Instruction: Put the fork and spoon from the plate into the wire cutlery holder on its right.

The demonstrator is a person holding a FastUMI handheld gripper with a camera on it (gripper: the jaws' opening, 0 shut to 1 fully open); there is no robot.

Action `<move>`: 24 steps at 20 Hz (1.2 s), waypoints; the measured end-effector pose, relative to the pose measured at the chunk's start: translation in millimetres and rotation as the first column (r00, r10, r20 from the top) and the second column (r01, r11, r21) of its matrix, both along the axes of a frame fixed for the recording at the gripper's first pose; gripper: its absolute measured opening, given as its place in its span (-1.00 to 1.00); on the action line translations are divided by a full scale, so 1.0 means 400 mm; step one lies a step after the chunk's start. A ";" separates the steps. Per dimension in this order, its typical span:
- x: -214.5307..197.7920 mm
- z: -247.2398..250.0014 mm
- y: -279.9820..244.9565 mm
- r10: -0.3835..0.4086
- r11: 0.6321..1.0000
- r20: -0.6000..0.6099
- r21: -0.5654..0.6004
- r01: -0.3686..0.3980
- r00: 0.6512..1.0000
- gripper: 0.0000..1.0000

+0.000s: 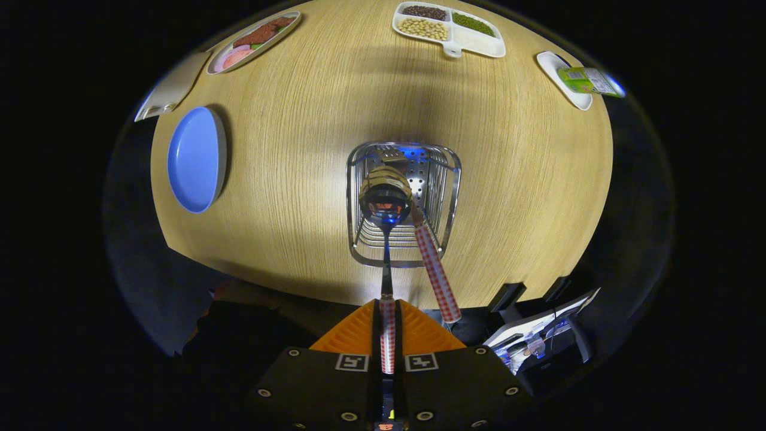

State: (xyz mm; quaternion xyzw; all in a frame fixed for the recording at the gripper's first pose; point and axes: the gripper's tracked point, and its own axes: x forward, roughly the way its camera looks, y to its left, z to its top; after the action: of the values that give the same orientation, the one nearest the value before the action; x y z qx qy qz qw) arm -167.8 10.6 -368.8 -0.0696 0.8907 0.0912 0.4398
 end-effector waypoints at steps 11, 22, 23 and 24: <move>0.123 -0.011 0.034 -0.089 0.994 0.098 0.073 0.082 0.991 -0.68; 0.313 0.186 0.008 -0.313 0.944 0.653 0.291 0.154 0.690 0.33; 0.325 0.206 0.000 -0.328 0.940 0.694 0.305 0.151 0.641 0.46; 0.340 0.227 -0.017 -0.336 0.939 0.739 0.310 0.148 0.584 0.57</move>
State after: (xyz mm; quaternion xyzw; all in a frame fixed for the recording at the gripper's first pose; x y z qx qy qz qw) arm -31.6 4.0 -278.1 0.0684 0.5954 0.0863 0.7958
